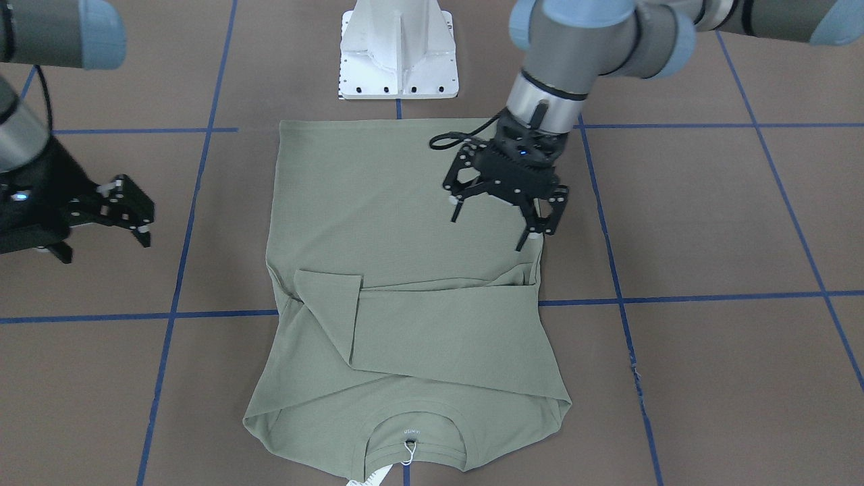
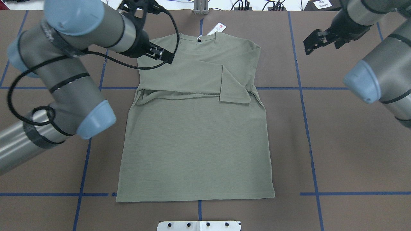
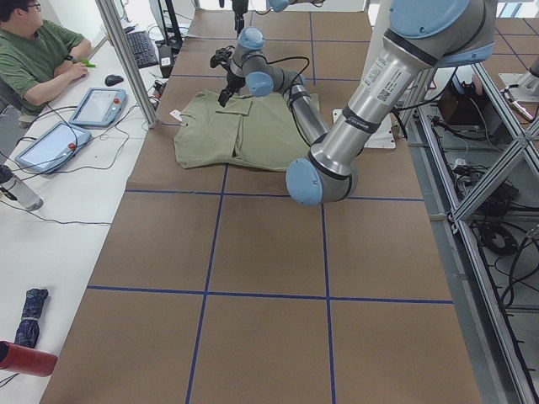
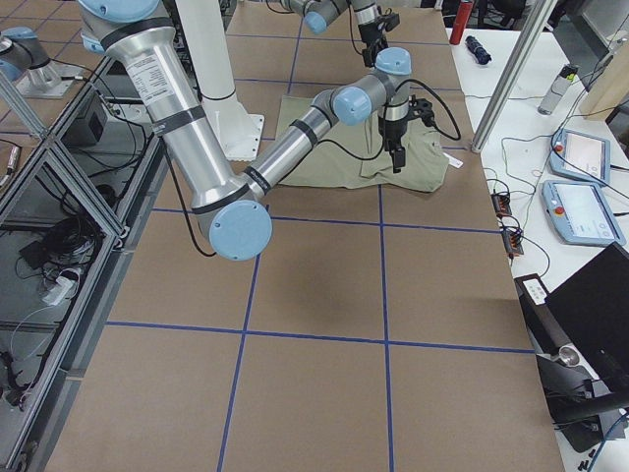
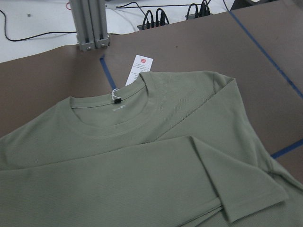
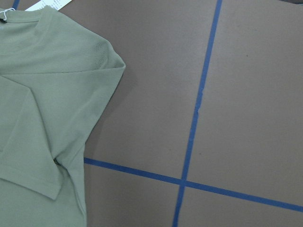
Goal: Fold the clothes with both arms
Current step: 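Release the sleeve and withdraw the left gripper while the right gripper reaches over the shirt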
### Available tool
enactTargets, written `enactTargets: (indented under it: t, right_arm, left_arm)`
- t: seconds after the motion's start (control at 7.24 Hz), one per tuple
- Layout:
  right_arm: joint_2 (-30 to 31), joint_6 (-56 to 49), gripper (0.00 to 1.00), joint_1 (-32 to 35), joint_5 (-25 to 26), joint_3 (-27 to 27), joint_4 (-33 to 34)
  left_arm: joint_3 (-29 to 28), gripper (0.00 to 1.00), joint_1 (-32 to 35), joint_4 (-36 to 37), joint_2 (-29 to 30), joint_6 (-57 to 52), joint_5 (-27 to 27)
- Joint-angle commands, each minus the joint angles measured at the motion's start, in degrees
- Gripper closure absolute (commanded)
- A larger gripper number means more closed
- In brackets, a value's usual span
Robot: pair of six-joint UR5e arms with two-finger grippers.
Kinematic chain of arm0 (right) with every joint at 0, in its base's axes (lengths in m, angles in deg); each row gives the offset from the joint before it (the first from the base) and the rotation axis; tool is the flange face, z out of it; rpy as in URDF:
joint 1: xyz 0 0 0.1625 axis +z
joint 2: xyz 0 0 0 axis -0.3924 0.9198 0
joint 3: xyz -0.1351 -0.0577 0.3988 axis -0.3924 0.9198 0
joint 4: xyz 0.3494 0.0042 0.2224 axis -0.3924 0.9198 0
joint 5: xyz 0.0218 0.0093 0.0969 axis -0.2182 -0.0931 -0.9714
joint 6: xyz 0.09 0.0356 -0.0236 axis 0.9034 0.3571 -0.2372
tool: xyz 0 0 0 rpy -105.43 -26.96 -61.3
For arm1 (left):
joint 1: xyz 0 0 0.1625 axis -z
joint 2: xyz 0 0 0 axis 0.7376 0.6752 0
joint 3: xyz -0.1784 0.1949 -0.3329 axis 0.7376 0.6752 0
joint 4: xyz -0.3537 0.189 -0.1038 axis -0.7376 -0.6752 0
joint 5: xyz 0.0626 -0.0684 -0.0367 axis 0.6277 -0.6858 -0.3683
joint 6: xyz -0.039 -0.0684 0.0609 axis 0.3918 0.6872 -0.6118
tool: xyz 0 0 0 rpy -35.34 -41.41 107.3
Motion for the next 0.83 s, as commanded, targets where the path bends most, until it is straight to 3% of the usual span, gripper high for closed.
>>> enactTargets:
  t: [0.0,0.14,0.28,0.41,0.69]
  right_arm:
    - [-8.34,16.15,0.08,-12.22,13.85,5.45,0.2]
    - [-12.98,20.66,0.1,-16.28,19.24,10.96,0.2]
    - [-17.12,24.28,0.15,-19.46,22.77,16.5,0.2]
    - [-19.25,25.36,0.18,-21.58,26.46,20.64,0.12]
    - [-20.85,26.15,0.26,-22.82,28.69,25.58,-1.01]
  left_arm:
    - [6.18,0.0,8.08,-0.02,-12.53,-15.41,-7.89]
    - [6.12,0.0,12.54,-1.17,-15.9,-22.1,-8.15]
    - [6.21,0.0,13.54,-1.53,-18.55,-22.95,-11.55]
    - [6.21,0.0,13.55,-6.58,-22.92,-22.53,-11.85]
    - [5.59,0.03,13.38,-19.14,-29.1,-9.86,-12.02]
